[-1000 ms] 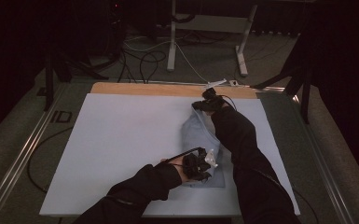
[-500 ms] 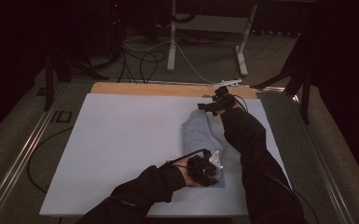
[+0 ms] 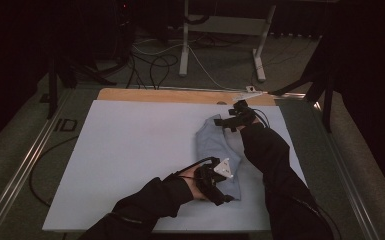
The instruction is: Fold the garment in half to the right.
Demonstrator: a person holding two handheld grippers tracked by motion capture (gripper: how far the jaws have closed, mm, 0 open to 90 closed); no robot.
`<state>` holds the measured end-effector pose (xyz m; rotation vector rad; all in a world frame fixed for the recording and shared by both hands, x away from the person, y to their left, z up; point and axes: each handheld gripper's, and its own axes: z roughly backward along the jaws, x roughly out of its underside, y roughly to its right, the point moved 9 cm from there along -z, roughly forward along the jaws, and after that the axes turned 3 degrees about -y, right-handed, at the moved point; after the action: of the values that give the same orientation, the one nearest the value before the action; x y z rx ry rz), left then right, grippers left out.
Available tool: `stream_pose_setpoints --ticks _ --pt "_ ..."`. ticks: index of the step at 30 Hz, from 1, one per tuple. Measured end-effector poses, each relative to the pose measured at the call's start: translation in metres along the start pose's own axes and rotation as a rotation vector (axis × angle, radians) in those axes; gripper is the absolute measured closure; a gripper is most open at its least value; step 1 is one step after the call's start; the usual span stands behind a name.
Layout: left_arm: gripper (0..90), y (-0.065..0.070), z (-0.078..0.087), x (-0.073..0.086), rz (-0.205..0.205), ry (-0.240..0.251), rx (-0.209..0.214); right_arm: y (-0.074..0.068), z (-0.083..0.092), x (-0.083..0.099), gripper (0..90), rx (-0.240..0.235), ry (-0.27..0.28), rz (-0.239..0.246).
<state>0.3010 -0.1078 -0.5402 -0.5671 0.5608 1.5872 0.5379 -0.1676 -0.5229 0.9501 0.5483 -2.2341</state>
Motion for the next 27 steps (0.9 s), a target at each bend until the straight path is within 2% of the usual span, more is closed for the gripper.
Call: stream_pose_setpoints --ticks 4,7,12,16,18,22,24,27 --pt "10.7 0.000 0.007 0.007 0.005 0.026 0.035 -0.005 0.002 0.001 9.7 -0.009 0.014 0.016" --pt "1.0 -0.001 0.012 0.009 0.013 0.032 0.028 -0.008 0.003 0.001 10.4 -0.009 0.021 0.045" --pt "0.7 -0.007 0.031 0.020 0.044 0.078 -0.007 -0.010 0.002 0.003 10.6 -0.021 0.016 0.055" --pt "0.7 -0.012 0.045 0.030 0.082 0.109 -0.044 -0.010 0.000 0.005 10.6 -0.021 0.008 0.040" --pt "0.7 -0.015 0.051 0.038 0.095 0.114 -0.063 -0.007 -0.002 0.007 10.6 -0.001 -0.001 0.043" --pt "0.7 -0.018 0.064 0.054 0.132 0.127 -0.088 0.000 -0.008 0.010 10.6 0.010 -0.010 0.011" --pt "0.8 -0.020 0.071 0.062 0.153 0.140 -0.110 0.002 -0.012 0.013 10.6 0.009 -0.017 -0.016" --pt "0.8 -0.020 0.083 0.072 0.183 0.174 -0.128 0.005 -0.019 0.020 13.3 0.017 -0.044 -0.030"
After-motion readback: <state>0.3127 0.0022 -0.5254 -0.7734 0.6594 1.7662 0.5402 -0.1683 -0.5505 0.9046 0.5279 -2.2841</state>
